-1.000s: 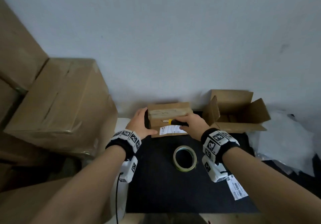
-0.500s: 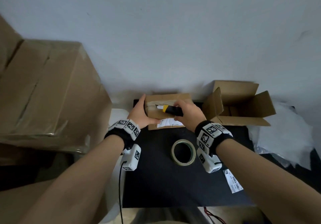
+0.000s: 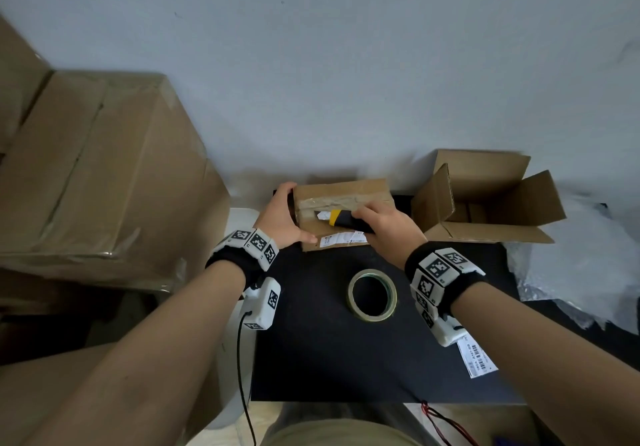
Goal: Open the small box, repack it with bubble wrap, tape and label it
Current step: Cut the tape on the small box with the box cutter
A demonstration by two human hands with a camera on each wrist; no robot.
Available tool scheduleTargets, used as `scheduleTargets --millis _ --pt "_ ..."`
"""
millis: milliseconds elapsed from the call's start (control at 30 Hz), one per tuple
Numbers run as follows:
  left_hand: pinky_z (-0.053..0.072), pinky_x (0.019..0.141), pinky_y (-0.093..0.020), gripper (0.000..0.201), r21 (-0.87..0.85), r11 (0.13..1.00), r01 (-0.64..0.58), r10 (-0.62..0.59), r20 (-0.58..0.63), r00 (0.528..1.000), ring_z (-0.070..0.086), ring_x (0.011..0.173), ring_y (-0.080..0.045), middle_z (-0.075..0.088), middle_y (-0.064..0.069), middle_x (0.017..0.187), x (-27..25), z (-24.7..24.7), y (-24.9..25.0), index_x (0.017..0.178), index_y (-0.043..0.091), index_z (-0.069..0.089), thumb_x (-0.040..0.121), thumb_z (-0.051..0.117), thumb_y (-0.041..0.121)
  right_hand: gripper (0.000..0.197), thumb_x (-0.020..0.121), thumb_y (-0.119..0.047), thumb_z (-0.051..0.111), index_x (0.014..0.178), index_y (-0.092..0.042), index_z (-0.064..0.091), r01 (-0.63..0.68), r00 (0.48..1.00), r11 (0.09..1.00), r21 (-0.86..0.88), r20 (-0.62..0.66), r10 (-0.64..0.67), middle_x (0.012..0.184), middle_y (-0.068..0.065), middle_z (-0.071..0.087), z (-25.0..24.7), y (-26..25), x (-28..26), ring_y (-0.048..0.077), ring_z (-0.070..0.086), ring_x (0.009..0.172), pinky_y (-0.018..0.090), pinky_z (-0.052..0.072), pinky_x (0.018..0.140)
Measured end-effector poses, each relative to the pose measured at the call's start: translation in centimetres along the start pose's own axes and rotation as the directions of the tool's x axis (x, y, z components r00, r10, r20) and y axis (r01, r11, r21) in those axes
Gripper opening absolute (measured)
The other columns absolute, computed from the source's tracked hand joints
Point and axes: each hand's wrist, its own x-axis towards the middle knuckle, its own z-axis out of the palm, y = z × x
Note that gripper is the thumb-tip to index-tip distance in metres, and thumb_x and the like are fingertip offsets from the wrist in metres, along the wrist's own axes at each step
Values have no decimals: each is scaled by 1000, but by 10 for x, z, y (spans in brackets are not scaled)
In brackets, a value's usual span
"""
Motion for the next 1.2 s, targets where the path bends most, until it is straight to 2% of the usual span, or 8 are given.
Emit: scheduleTargets --millis 167,300,467,633,833,967,1067,1200 --pt "49 94 -44 105 36 999 -37 38 -33 999 55 109 -18 52 5 122 -9 0 -4 126 29 32 41 93 26 42 83 -2 60 125 -7 58 56 993 998 27 -101 -53 123 12 58 8 -2 -16 34 57 106 46 52 80" --pt "50 90 -44 102 24 998 -53 54 -72 996 57 105 -17 54 7 117 -16 3 -3 122 31 32 41 94 28 42 71 5 70 112 -3 65 137 969 990 -15 -207 -137 107 16 67 12 -6 -28 38 66 87 45 57 62" --pt "51 89 -44 101 46 996 -70 74 -96 993 59 103 -17 55 8 115 -26 8 -2 119 35 31 40 94 27 56 46 5 85 99 -5 69 198 938 967 -158 -257 -234 86 10 70 9 -22 -28 29 68 69 29 53 51" --pt "51 89 -43 100 55 995 -86 92 -124 988 58 102 -18 54 8 115 -32 10 -1 121 32 32 42 93 25 47 56 10 75 100 -2 64 215 945 953 -213 -201 -258 84 16 66 13 -35 -21 37 65 75 40 56 63" --pt "50 89 -42 101 91 991 -101 114 -143 983 56 105 -19 52 6 120 -37 13 -1 126 27 31 46 93 22 44 59 7 76 101 2 63 215 954 918 -333 -130 -271 86 21 66 8 -44 -24 40 65 78 45 57 70" --pt "50 87 -38 101 135 985 -107 128 -158 979 57 105 -20 52 6 121 -41 15 -1 127 27 31 47 92 24 33 65 2 71 98 4 64 221 942 882 -417 -145 -304 87 23 66 10 -48 -27 39 66 77 46 57 71" --pt "49 84 -35 101 157 982 -108 133 -161 978 58 104 -21 52 6 121 -45 16 -1 128 27 31 48 92 24 36 64 0 75 98 5 65 211 936 864 -457 -160 -313 90 25 67 12 -49 -31 39 67 79 45 57 73" --pt "50 85 -38 100 163 980 -111 138 -166 976 58 104 -22 52 6 121 -49 18 0 127 26 31 47 92 22 44 59 -2 80 100 5 66 186 937 857 -480 -177 -303 92 25 68 15 -48 -37 38 67 79 44 57 72"
